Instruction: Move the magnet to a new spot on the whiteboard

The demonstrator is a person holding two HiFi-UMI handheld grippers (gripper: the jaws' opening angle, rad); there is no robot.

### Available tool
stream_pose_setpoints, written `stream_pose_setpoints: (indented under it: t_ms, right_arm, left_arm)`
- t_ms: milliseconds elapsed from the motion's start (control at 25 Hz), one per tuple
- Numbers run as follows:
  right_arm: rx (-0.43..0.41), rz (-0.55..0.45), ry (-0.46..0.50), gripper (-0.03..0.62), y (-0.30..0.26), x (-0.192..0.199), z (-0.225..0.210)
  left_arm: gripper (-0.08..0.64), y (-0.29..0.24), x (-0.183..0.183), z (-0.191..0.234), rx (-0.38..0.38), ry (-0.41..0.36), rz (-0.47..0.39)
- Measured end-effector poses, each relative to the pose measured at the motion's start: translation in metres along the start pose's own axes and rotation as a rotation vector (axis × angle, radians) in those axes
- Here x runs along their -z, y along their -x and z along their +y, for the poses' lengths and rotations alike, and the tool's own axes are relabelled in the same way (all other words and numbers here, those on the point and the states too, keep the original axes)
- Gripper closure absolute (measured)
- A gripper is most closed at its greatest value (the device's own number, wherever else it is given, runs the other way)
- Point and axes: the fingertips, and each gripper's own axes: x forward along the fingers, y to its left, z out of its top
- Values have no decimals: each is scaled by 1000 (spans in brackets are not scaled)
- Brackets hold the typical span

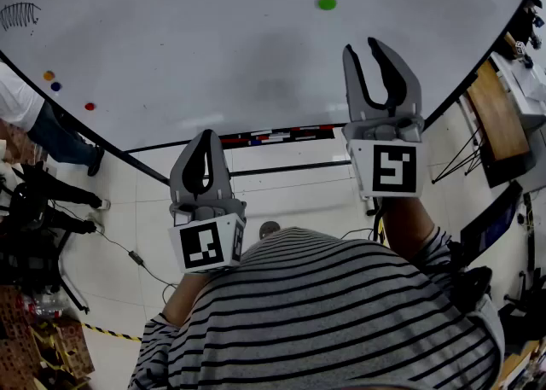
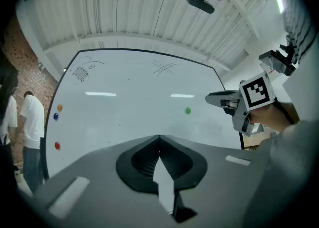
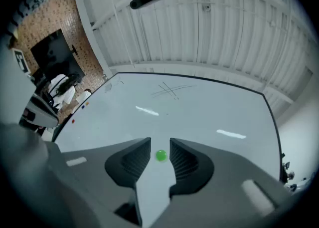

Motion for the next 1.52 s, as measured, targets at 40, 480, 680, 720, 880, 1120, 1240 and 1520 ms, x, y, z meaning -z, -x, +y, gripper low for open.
stream_pose_setpoints:
  t_ms: [40,480,680,720,880,1120,1240,1520]
  right_arm:
    - [5,9,24,486,-16,5,3]
    - [145,121,45,479,-103,60,4]
    - [166,119,52,479,-105,63,4]
    - [166,119,46,469,-104,64,4]
    - [158,69,13,469,-83,40,7]
    - [99,51,-40,468,-7,11,2]
    - [75,57,-63,468,42,4,-4]
    - [1,121,-162,468,141,8,-11]
  left_arm:
    - [543,-8,0,8,6,-1,-2]
    - [545,-66,14,75,24,19,-4]
    - [545,-71,22,79,41,44,9]
    - [545,-71,22,78,46,47,8]
    - [543,-64,20,69,52,35,1]
    - [545,-40,6,40,32,37,-18]
    - [545,-20,-1,7,41,46,-24]
    - [545,49,4,-99,104,82,25]
